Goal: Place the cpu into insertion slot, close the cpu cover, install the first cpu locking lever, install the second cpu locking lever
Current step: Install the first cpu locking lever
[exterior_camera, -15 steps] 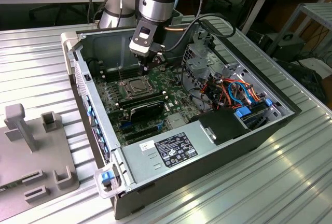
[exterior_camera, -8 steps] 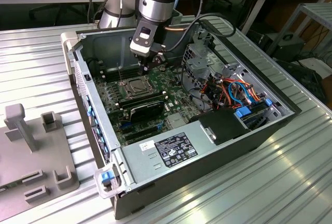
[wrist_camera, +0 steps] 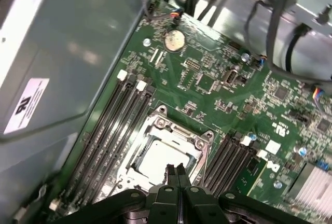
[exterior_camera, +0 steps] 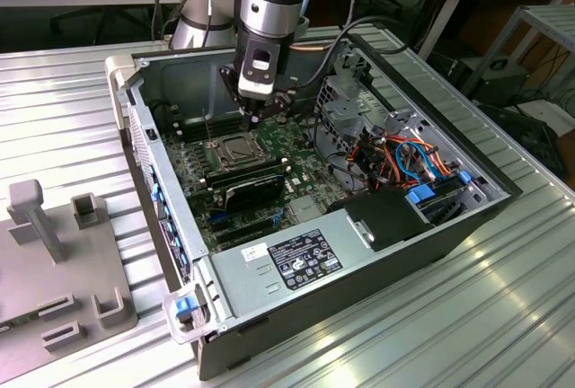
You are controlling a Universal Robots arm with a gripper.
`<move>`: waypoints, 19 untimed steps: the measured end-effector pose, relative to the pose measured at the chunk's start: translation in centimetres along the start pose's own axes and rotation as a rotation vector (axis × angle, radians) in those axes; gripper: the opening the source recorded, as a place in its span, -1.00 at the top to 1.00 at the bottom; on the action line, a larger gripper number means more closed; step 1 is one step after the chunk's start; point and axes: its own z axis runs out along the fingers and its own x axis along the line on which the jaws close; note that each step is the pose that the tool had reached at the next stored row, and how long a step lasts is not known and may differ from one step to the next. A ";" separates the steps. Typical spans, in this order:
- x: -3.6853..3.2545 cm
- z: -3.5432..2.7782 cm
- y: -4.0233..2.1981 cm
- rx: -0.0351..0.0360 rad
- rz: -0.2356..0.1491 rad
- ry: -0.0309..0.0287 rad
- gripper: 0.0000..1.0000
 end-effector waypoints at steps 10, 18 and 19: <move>0.76 0.06 -1.43 -0.0009 -0.006 -0.0008 0.79; 1.64 0.13 -3.07 -0.0028 -0.035 -0.0029 0.79; 1.64 0.13 -3.08 -0.0030 -0.050 -0.0036 0.79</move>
